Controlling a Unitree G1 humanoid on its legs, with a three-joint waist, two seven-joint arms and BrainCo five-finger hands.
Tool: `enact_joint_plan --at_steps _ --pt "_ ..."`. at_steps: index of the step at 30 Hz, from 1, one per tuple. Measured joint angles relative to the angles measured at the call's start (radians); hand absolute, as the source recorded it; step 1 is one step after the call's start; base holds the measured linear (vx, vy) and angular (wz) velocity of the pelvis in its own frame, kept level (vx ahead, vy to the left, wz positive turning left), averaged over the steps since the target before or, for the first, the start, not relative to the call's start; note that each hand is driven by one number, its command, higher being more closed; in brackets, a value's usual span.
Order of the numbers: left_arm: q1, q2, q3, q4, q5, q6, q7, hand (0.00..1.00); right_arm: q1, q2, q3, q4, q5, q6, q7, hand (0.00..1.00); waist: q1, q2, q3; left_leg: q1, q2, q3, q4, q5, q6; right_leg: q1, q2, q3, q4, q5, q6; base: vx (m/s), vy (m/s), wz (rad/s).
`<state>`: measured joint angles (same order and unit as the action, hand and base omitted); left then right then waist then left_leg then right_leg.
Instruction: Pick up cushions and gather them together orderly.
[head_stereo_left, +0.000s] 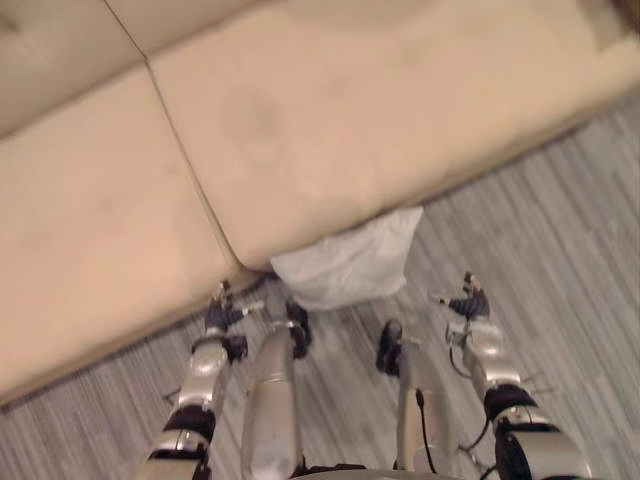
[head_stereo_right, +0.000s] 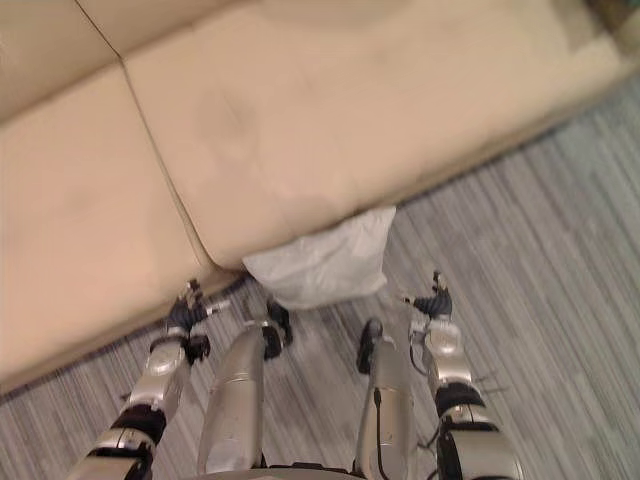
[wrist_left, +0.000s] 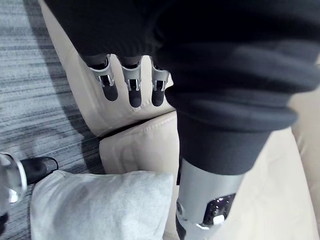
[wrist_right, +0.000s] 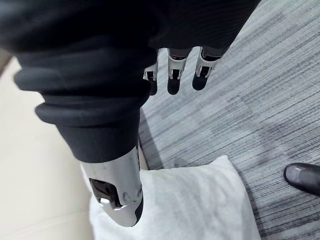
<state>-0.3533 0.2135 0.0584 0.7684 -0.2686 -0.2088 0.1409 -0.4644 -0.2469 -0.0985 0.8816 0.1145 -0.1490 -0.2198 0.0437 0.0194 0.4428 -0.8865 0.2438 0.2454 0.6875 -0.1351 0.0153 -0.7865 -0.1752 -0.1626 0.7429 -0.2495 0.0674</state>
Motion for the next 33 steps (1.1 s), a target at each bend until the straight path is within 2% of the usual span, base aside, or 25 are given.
enact_joint_plan --at_steps 5,7,8,12,13,17,23,26,29,31,33 --pt "-0.230 -0.036 0.032 -0.020 -0.037 -0.007 0.039 0.00 -0.229 -0.015 0.049 -0.005 0.015 -0.001 -0.035 0.00 0.000 0.000 0.078 -0.271 0.030 -0.044 0.154 -0.003 0.020 -0.268 -0.002 0.012 0.173 -0.023 -0.022 -0.08 -0.010 -0.05" --pt "-0.279 -0.061 0.041 -0.050 -0.052 -0.033 0.082 0.00 -0.310 -0.019 0.061 -0.007 0.015 -0.001 -0.046 0.00 0.008 -0.001 0.086 -0.361 0.038 -0.056 0.202 -0.005 0.022 -0.360 -0.003 0.014 0.231 -0.033 -0.029 -0.05 -0.038 -0.03" --pt "-0.294 -0.081 0.063 -0.075 -0.058 -0.059 0.110 0.00 -0.363 -0.024 0.062 -0.008 0.015 -0.001 -0.062 0.00 0.025 -0.001 0.093 -0.413 0.042 -0.059 0.231 -0.005 0.022 -0.419 -0.005 0.024 0.272 -0.044 -0.030 -0.04 -0.050 0.00" --pt "-0.379 -0.078 0.055 -0.073 -0.074 -0.042 0.132 0.00 -0.487 -0.010 0.091 -0.011 0.010 0.000 -0.090 0.00 0.029 -0.001 0.094 -0.543 0.037 -0.103 0.280 -0.002 0.017 -0.528 -0.021 -0.004 0.345 -0.067 -0.041 -0.05 -0.040 0.16" --pt "-0.417 -0.094 0.052 -0.074 -0.074 -0.040 0.155 1.00 -0.515 -0.007 0.087 -0.010 0.009 0.001 -0.109 1.00 0.029 -0.001 0.094 -0.574 0.034 -0.108 0.293 0.000 0.016 -0.556 -0.026 -0.007 0.366 -0.073 -0.041 -0.06 -0.019 0.21" --pt "-0.450 -0.120 0.010 -0.136 -0.073 -0.032 0.216 1.00 -0.581 0.013 0.086 -0.018 0.003 0.005 -0.159 1.00 0.027 -0.001 0.094 -0.632 0.035 -0.100 0.307 -0.002 0.018 -0.622 -0.036 0.002 0.397 -0.078 -0.037 -0.06 0.013 0.05" --pt "-0.446 -0.112 -0.025 -0.202 -0.073 -0.008 0.282 1.00 -0.546 0.015 0.127 -0.167 -0.006 0.025 -0.213 1.00 0.020 -0.002 0.094 -0.638 0.054 -0.095 0.316 0.012 0.018 -0.635 -0.025 0.003 0.408 -0.073 -0.045 -0.04 0.015 -0.04" --pt "-0.414 -0.095 -0.055 -0.277 -0.073 0.008 0.300 1.00 -0.504 0.026 0.140 -0.278 -0.006 0.025 -0.223 1.00 -0.004 -0.003 0.093 -0.627 0.060 -0.096 0.314 0.018 0.019 -0.625 -0.018 0.003 0.408 -0.073 -0.046 -0.02 0.012 -0.05" --pt "-0.403 -0.088 -0.100 -0.364 -0.072 0.008 0.299 1.00 -0.434 0.027 0.139 -0.396 -0.006 0.025 -0.228 1.00 -0.011 -0.003 0.092 -0.569 0.069 -0.095 0.299 0.021 0.013 -0.571 -0.013 0.002 0.393 -0.069 -0.052 -0.03 0.004 -0.05" --pt "-0.392 -0.085 -0.101 -0.446 -0.070 0.004 0.299 1.00 -0.382 0.040 0.139 -0.479 -0.005 0.019 -0.228 1.00 -0.026 -0.003 0.092 -0.506 0.069 -0.094 0.268 0.027 0.002 -0.508 -0.008 -0.005 0.364 -0.066 -0.057 -0.03 -0.016 0.00" --pt "-0.353 -0.082 -0.101 -0.537 -0.060 -0.035 0.295 1.00 -0.287 0.078 0.139 -0.589 -0.004 -0.018 -0.226 1.00 -0.031 -0.018 0.066 -0.407 0.070 -0.081 0.197 0.033 -0.017 -0.422 0.003 -0.011 0.297 -0.053 -0.072 -0.02 -0.038 -0.06"
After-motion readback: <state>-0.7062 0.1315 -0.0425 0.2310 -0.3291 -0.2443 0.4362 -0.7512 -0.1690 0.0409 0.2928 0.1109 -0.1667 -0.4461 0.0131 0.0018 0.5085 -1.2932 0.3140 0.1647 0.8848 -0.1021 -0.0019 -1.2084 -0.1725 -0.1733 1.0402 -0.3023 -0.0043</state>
